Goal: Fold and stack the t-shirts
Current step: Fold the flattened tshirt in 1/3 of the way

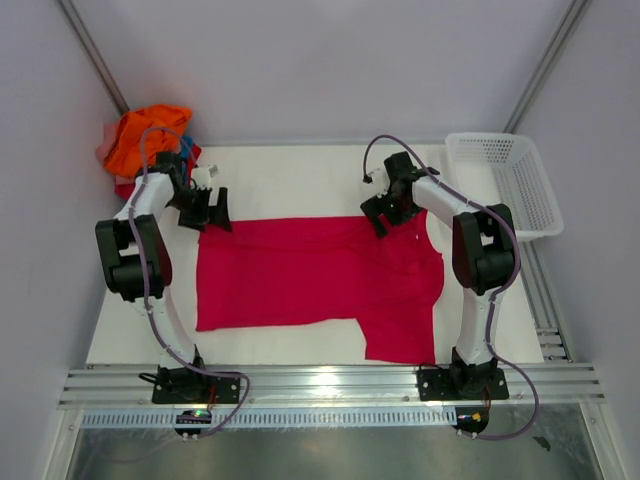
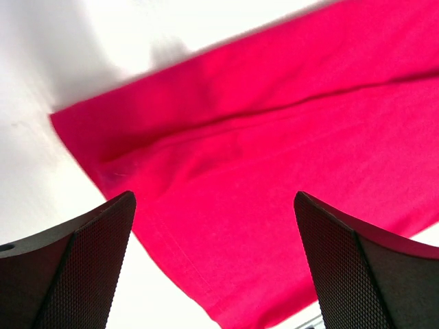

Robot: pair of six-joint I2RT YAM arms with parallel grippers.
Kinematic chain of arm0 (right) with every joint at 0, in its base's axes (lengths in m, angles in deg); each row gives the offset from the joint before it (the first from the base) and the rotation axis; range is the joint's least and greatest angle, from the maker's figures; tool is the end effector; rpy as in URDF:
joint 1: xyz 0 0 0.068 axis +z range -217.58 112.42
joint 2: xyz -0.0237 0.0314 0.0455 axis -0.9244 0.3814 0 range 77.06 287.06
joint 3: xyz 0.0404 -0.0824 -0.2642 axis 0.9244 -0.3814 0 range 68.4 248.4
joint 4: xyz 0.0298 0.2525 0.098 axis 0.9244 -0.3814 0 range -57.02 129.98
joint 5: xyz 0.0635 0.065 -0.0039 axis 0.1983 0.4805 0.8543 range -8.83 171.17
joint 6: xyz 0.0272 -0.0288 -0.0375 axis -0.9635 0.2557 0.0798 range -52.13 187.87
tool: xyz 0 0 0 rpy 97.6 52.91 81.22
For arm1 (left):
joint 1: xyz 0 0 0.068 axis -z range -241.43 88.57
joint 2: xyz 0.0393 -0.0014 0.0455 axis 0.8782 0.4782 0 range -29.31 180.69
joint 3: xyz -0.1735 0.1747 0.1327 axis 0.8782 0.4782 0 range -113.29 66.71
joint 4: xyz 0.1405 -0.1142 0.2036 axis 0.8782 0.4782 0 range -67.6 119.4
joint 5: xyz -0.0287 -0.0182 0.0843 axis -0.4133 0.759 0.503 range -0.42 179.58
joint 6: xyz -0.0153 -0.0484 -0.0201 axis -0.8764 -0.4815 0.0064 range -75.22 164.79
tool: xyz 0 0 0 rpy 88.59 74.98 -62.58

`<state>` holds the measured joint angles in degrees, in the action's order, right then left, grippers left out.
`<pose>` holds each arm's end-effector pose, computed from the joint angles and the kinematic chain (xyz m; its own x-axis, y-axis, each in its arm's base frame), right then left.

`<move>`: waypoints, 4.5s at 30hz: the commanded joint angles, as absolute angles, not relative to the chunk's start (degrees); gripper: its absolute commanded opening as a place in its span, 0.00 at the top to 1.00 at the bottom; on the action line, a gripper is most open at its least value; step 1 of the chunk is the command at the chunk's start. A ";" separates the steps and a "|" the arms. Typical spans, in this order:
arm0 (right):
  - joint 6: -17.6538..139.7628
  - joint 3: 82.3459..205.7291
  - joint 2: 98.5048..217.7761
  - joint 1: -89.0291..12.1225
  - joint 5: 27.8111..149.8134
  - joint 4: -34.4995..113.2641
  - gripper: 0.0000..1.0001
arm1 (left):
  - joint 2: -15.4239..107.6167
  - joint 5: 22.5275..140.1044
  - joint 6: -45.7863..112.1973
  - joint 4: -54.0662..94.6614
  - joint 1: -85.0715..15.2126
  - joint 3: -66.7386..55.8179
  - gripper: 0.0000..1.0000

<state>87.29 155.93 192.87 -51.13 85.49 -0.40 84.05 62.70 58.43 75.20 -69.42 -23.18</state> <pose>0.4144 0.1252 0.1858 -0.7398 -0.5642 -0.3665 -0.5882 0.8069 -0.0548 0.4104 0.0408 0.2116 -0.9390 0.0807 -0.3342 0.2098 0.9047 -0.3708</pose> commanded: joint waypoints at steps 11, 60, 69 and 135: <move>87.82 156.56 192.11 -51.06 86.88 -0.36 0.01 | 85.21 65.06 54.54 68.81 -71.53 -24.70 0.01; 87.82 158.31 193.78 -51.06 88.64 -2.74 0.01 | 90.92 56.27 82.65 105.80 -73.65 -36.12 1.00; 87.64 158.93 193.78 -51.06 88.20 -3.18 0.01 | 91.80 59.60 89.95 112.65 -73.56 -38.05 0.97; 86.59 160.69 196.94 -50.97 87.24 -3.26 0.01 | 99.72 53.54 81.69 104.13 -73.56 -44.22 0.01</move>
<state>87.00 159.67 196.72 -51.13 86.91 -3.62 101.23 55.40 76.01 96.79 -73.20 -43.92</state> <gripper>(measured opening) 0.994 0.991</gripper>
